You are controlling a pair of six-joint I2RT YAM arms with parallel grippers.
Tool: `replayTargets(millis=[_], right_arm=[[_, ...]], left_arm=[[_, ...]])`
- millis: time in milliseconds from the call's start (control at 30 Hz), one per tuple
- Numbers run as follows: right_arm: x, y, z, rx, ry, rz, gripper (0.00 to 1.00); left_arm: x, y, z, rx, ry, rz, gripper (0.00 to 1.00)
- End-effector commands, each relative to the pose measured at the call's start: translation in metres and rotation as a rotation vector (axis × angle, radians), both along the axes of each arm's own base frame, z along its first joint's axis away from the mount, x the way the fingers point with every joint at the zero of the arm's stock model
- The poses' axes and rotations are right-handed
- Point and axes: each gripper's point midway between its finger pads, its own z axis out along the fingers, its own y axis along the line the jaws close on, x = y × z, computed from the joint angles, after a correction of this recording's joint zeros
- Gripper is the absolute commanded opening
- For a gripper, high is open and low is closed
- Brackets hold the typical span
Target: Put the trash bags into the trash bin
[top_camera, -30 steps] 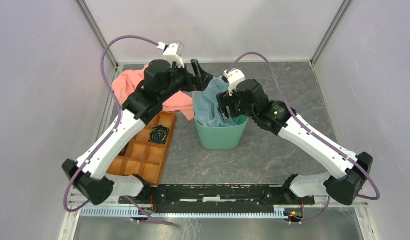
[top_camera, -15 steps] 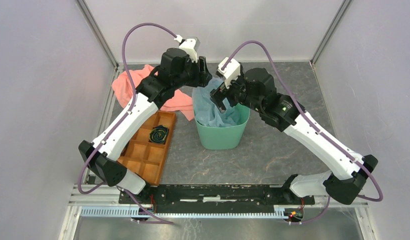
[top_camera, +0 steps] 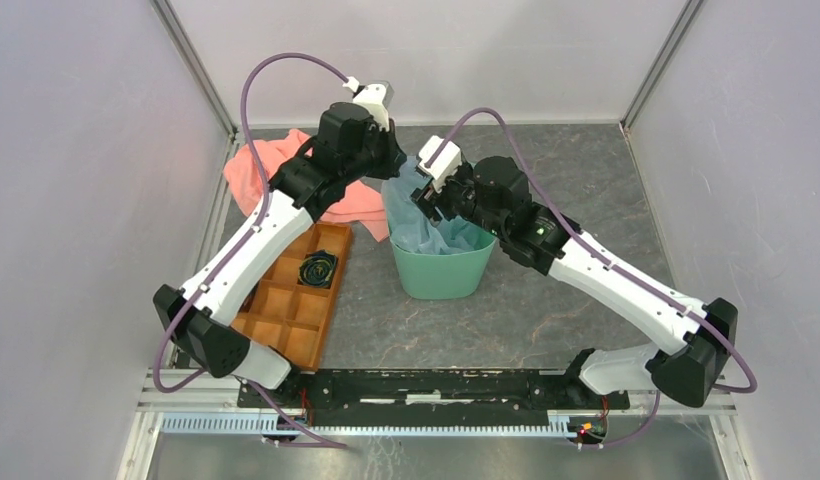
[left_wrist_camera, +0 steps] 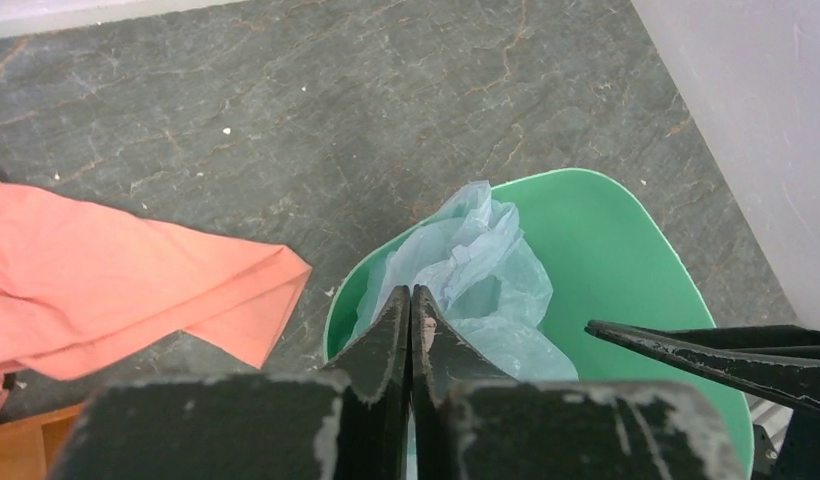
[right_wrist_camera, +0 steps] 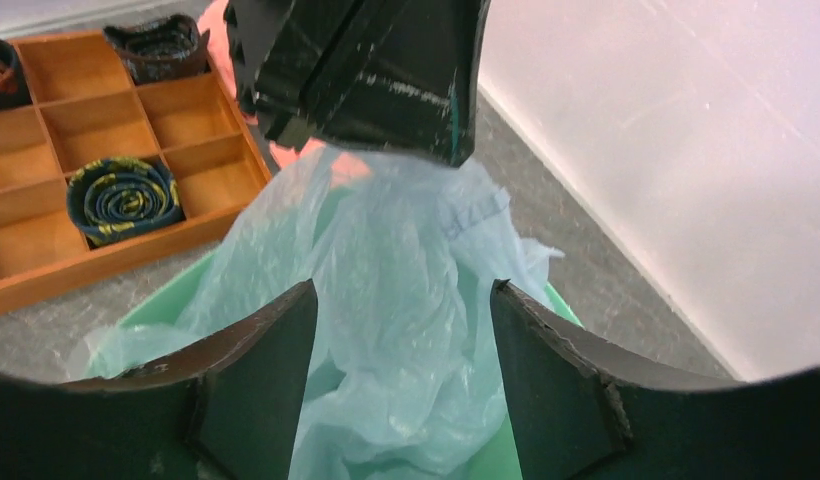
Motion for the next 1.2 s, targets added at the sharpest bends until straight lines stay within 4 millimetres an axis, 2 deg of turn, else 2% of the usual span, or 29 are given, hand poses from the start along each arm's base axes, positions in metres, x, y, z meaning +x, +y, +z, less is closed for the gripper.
replayTargets(millis=[0,67,167,267,333,367,433,533,633,667,700,767,833,933,1033,1100,1167], right_arm=[[0.009,0.021,0.016,0.055,-0.119,0.033,0.71],[0.010,0.031,0.011,0.043,-0.117,0.059,0.74],[0.014,0.041,0.015,0.062,-0.110,0.059,0.80],[0.017,0.047,0.023,0.122,-0.130,0.055,0.78],[0.024,0.044,0.024,0.141,-0.137,0.005,0.66],[0.030,0.037,0.023,0.151,-0.132,-0.051,0.55],[0.034,0.021,0.023,0.166,-0.118,-0.142,0.40],[0.021,0.003,0.024,0.199,-0.111,-0.163,0.35],[0.006,-0.010,0.013,0.206,-0.103,-0.148,0.16],[0.007,-0.019,0.007,0.218,-0.097,-0.189,0.15],[0.006,-0.025,0.004,0.232,-0.093,-0.213,0.18],[0.003,-0.027,-0.003,0.237,-0.077,-0.206,0.42],[0.000,-0.022,-0.007,0.225,-0.056,-0.172,0.45],[0.005,-0.022,-0.002,0.214,-0.021,-0.210,0.35],[0.011,-0.025,0.003,0.185,0.024,-0.258,0.34],[0.008,-0.020,0.006,0.166,0.037,-0.229,0.44],[0.006,-0.017,0.012,0.177,0.036,-0.211,0.59]], left_arm=[[-0.014,0.008,0.036,-0.075,-0.074,-0.014,0.02],[-0.017,0.009,0.042,-0.088,-0.086,-0.013,0.02],[-0.023,0.012,0.044,-0.107,-0.086,-0.010,0.02],[-0.027,0.014,0.043,-0.135,-0.089,-0.003,0.02],[-0.029,0.014,0.046,-0.158,-0.100,-0.001,0.02],[-0.030,0.015,0.046,-0.162,-0.103,0.003,0.02],[-0.033,0.020,0.049,-0.174,-0.113,0.018,0.02],[-0.038,0.028,0.049,-0.185,-0.133,0.041,0.02],[-0.041,0.038,0.046,-0.205,-0.161,0.080,0.02],[-0.042,0.041,0.040,-0.207,-0.161,0.094,0.02],[-0.043,0.044,0.041,-0.216,-0.172,0.106,0.02],[-0.045,0.048,0.036,-0.229,-0.177,0.127,0.02],[-0.048,0.049,0.031,-0.242,-0.166,0.125,0.02],[-0.056,0.046,0.021,-0.261,-0.137,0.099,0.02],[-0.063,0.051,0.006,-0.251,-0.113,0.111,0.02],[-0.066,0.057,-0.002,-0.239,-0.103,0.126,0.02],[-0.070,0.062,-0.010,-0.234,-0.096,0.142,0.02]])
